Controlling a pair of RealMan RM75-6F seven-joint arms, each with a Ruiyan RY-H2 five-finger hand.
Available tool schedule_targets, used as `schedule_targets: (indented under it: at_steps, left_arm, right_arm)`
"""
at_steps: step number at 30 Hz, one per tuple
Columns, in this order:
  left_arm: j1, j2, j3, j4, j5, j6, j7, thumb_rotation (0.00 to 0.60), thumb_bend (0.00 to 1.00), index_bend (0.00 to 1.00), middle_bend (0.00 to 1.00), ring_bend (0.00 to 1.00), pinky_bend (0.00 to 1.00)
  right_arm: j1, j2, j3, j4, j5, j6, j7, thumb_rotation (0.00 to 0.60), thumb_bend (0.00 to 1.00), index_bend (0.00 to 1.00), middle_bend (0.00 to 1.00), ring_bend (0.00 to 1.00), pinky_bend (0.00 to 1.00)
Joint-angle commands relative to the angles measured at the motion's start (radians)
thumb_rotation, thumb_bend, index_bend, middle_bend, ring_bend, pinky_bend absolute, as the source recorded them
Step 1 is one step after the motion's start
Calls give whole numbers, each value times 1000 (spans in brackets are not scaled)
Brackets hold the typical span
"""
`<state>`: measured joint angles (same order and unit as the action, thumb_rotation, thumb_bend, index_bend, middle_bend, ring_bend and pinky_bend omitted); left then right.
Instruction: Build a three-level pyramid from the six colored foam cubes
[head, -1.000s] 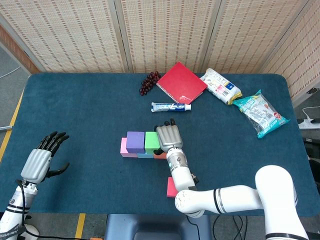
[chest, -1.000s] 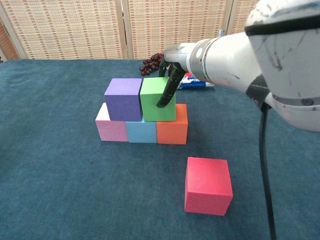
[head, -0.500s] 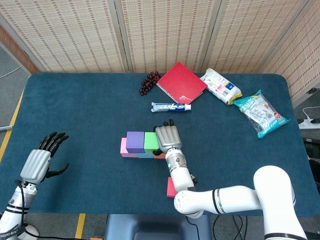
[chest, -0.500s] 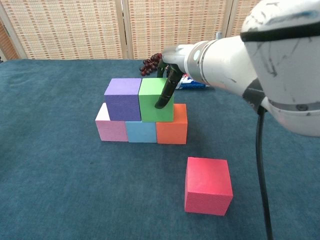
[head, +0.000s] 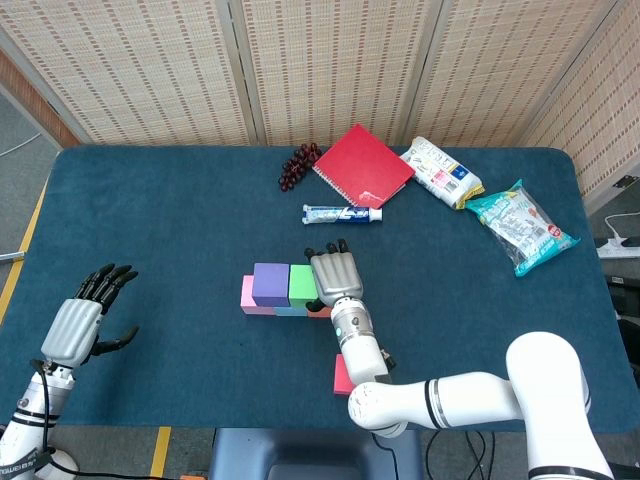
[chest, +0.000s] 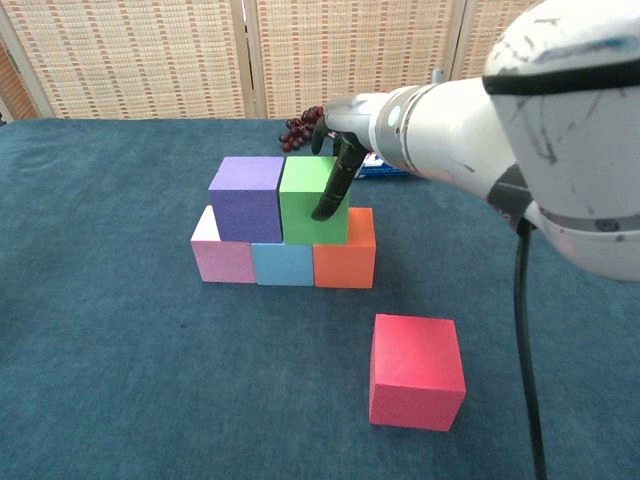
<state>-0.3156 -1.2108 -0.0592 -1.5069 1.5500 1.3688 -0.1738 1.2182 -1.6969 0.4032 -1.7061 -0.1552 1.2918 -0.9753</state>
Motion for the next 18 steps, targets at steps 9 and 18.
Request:
schedule_targets:
  at_steps: [9,18]
  left_arm:
    - [-7,3,1,-7,3,-10,14,600,284,112,64,0,103]
    - [-25,5,-9,-28,3,-25,45,600,282,102,67,0,103]
  right_arm:
    - [-10,27,-6,-38,13,-8,-13,600,254,11,255,79,0]
    - [-85,186,-13,-173,-7,-92,47,600,196,0,89,0,0]
